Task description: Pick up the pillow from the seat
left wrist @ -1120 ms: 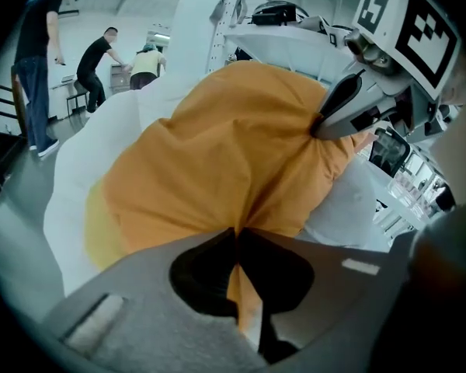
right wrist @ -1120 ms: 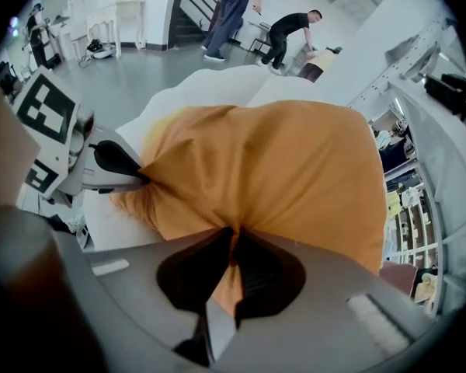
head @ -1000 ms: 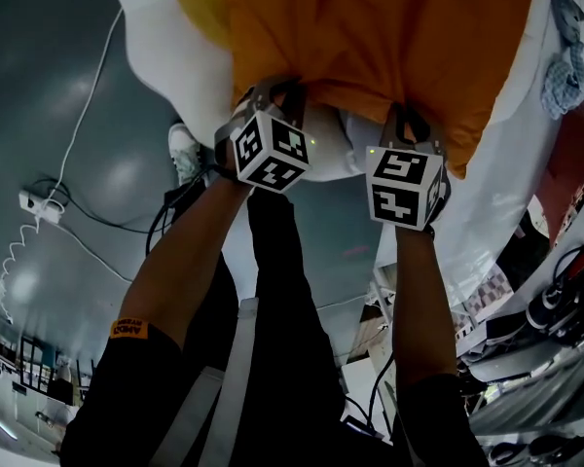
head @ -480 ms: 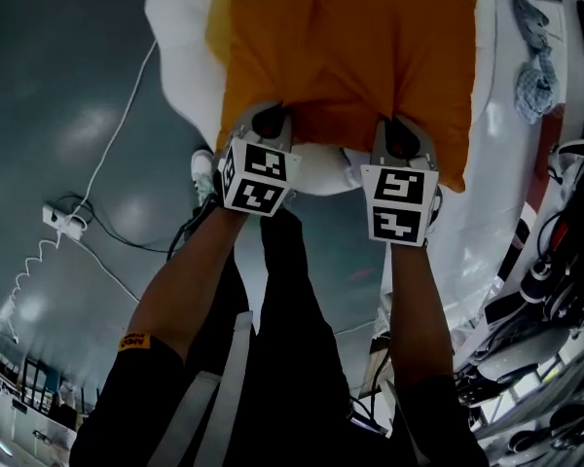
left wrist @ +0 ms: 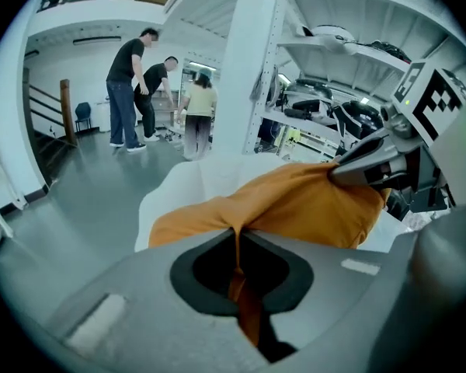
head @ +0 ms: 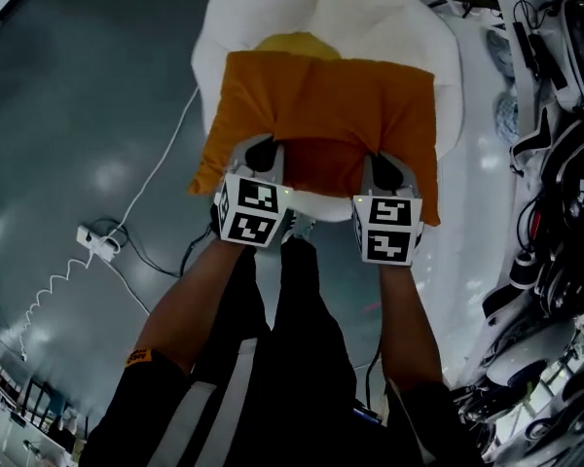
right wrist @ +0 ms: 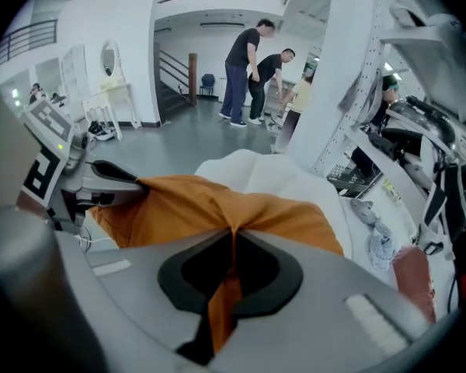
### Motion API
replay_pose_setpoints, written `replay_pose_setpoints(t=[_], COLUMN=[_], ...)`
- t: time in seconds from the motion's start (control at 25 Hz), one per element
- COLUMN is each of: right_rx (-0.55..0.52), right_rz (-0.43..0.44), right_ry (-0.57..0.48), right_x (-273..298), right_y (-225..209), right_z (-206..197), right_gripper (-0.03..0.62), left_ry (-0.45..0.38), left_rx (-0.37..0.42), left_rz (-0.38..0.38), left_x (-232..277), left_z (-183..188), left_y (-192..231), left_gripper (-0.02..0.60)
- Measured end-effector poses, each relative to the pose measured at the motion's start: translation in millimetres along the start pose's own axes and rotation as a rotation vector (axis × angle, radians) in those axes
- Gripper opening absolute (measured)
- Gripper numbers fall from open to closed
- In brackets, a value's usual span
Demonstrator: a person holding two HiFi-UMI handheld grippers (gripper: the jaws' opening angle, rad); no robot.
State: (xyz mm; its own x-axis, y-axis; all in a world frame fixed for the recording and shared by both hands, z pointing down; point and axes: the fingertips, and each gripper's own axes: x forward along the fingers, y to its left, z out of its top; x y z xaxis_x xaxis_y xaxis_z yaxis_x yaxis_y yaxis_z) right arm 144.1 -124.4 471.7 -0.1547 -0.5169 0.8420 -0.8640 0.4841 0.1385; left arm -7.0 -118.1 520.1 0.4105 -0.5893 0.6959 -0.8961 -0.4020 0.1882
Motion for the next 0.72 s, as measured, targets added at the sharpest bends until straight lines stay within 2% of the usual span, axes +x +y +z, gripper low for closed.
replay_pose_setpoints(t=[0.24,0.44,0.72], right_rx=[0.057,0.092,0.126], right_rz=[-0.010,-0.030,-0.069], right_ry=[-0.073,-0.161,-0.260], right_x=[-62.4,-115.2,-186.1], right_y=[13.0,23.9,41.3], right_z=[29.3,65.0,98.3], right_gripper=[0.008,0.008,0.009], left_ry=[-0.037,-0.098,-0.172], left_rx=[0.053,0.108,0.145], left_rz=[0.017,0.037,0.035], left_x=[-69.1,-127.5,-201.7], left_z=[43.1,88.4,130.8], left_y=[0.8,5.5,4.1], left_gripper=[0.003,0.003,0.003])
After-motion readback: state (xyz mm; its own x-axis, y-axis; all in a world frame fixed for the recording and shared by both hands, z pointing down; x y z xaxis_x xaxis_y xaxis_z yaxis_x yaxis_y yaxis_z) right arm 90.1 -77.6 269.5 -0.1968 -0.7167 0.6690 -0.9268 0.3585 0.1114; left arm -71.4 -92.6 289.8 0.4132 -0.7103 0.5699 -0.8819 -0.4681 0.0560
